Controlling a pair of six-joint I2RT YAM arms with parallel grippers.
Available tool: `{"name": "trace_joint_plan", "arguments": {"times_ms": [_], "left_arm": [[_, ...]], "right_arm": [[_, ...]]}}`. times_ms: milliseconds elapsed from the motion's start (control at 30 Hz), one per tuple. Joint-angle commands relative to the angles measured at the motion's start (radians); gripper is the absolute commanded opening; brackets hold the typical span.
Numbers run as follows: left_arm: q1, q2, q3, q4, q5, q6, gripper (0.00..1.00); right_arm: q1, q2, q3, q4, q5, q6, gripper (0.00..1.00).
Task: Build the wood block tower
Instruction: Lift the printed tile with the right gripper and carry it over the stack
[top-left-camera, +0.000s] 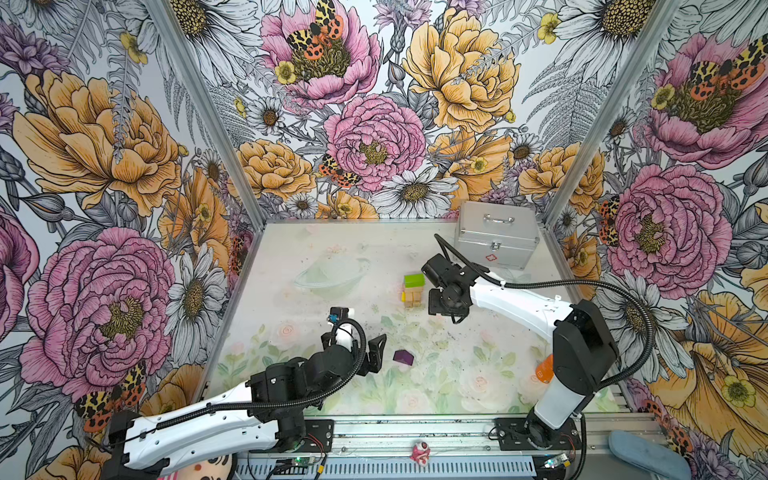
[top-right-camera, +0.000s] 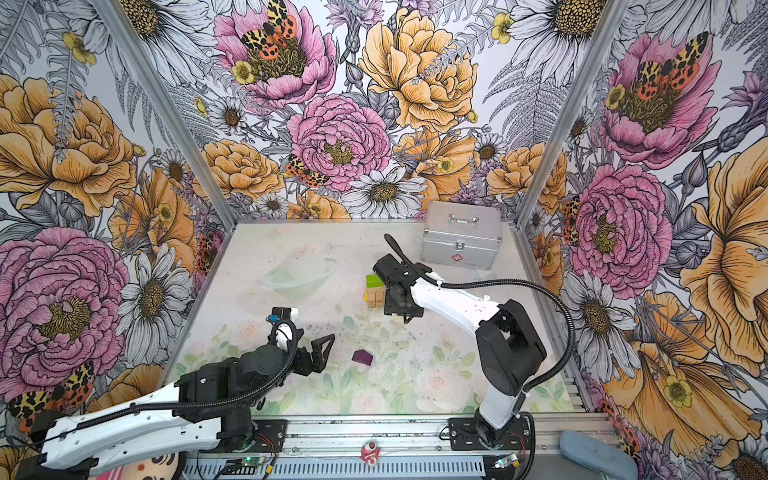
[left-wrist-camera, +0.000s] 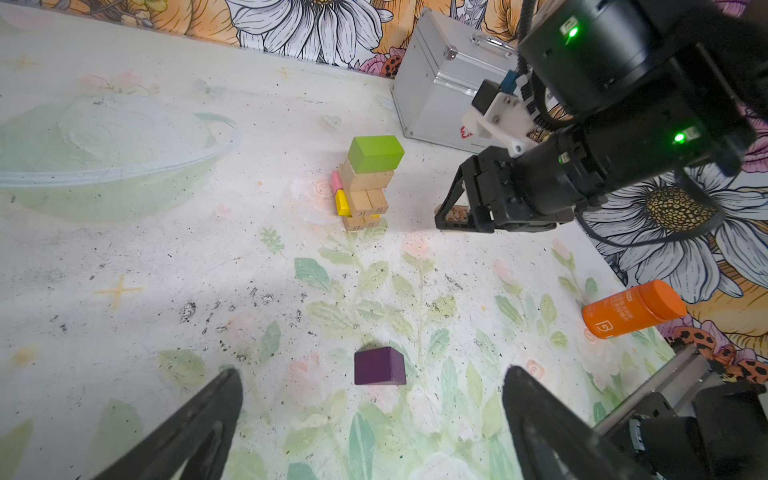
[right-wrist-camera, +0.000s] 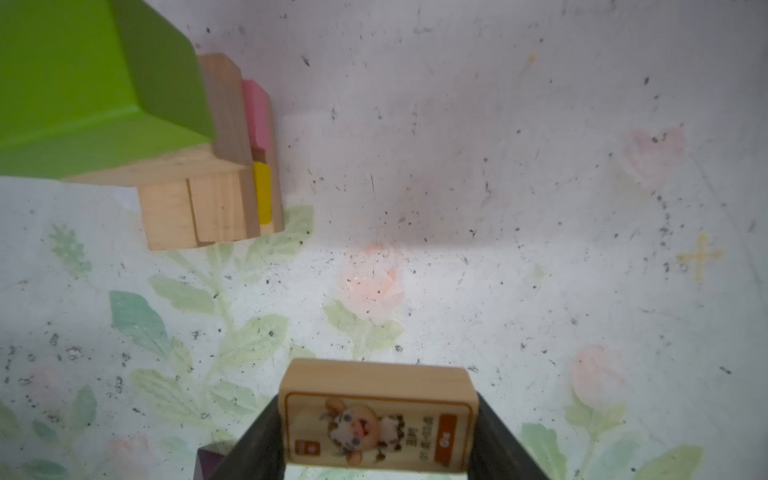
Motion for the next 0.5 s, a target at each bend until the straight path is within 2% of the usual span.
{"name": "trace_joint_plan", "arguments": {"times_ms": [0, 467], "left_arm": [[0.008, -0.003, 0.002, 0.006, 0.008, 0.008, 0.99], [0.034, 0.01, 0.003, 0.008, 0.008, 0.0, 0.99]], "right_arm": [[-0.014, -0.017, 0.087, -0.052, 0.033, -0.059, 0.56], [-0.035, 0.163, 0.419, -0.137, -0.011, -0.163, 0.56]]}}
